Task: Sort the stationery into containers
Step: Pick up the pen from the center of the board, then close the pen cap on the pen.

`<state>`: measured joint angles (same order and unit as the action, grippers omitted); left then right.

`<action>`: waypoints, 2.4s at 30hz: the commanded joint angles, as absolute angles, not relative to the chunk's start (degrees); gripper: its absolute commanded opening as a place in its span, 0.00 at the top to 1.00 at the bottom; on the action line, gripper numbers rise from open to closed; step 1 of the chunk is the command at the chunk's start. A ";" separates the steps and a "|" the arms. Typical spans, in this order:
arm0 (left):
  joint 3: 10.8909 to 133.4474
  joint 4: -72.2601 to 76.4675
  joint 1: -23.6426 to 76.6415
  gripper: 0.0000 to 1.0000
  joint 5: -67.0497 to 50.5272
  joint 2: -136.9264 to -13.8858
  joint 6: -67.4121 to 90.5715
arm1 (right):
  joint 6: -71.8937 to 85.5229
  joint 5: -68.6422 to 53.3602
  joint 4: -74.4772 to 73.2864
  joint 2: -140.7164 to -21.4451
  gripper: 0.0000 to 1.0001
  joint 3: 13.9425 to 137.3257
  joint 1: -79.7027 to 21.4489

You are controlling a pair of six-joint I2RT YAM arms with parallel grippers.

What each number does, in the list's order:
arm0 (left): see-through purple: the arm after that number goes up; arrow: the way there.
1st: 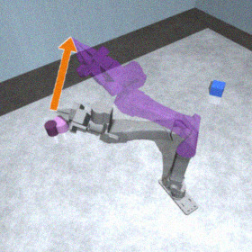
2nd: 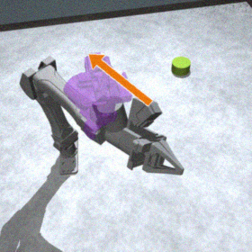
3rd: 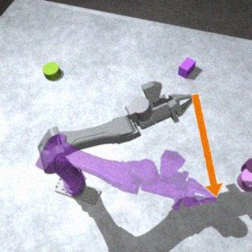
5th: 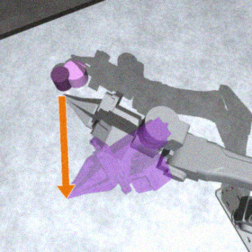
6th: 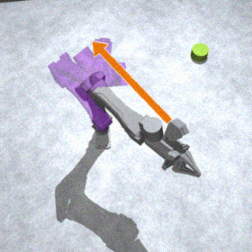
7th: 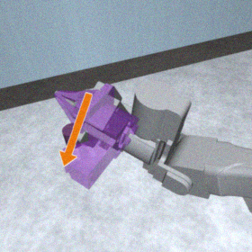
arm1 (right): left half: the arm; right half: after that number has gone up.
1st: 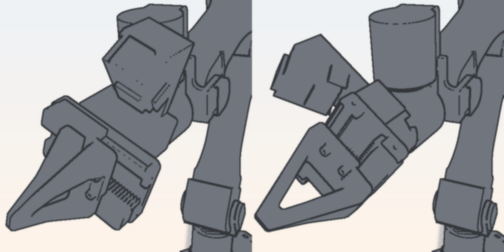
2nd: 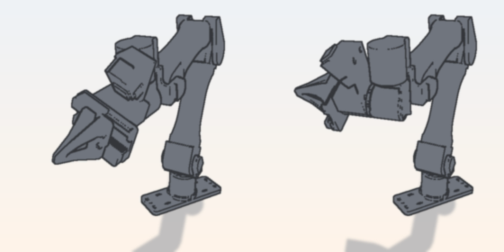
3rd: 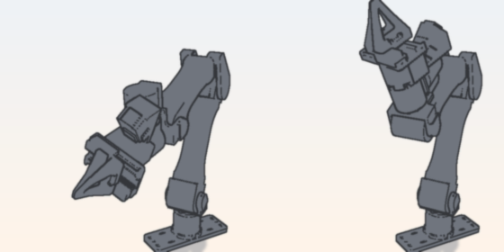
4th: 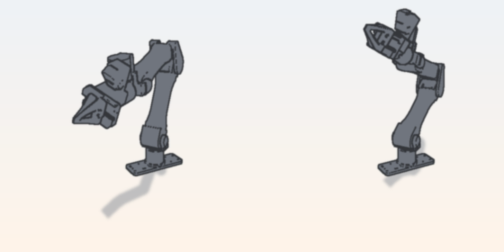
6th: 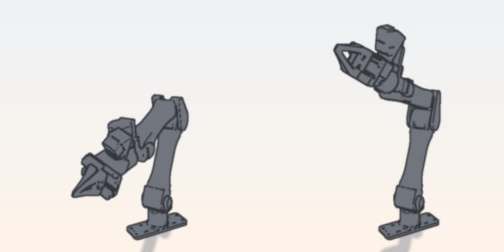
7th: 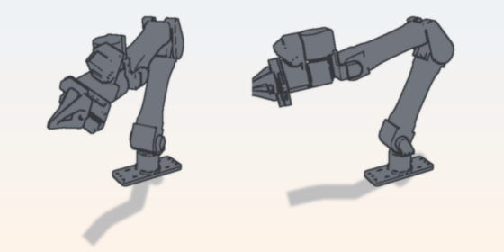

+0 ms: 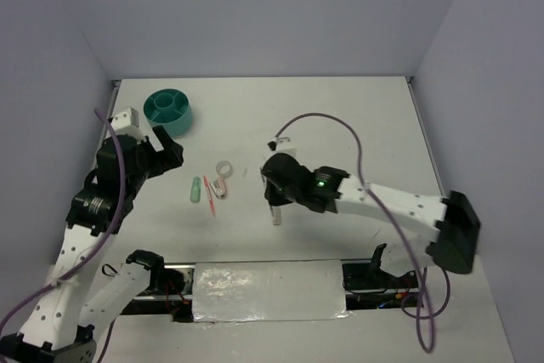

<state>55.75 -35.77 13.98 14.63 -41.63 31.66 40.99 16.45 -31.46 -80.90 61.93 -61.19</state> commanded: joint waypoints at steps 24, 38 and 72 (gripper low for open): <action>79.28 -30.94 35.77 0.22 15.82 -107.40 25.66 | 39.90 23.65 -44.48 -46.14 1.00 47.90 -58.36; 75.15 -26.72 34.90 0.32 13.10 -111.18 24.08 | 38.32 22.94 -42.98 -50.18 1.00 48.43 -58.36; 60.58 -0.91 32.08 1.00 -4.47 -72.36 40.24 | 36.38 -5.88 4.26 -45.43 1.00 30.68 -51.50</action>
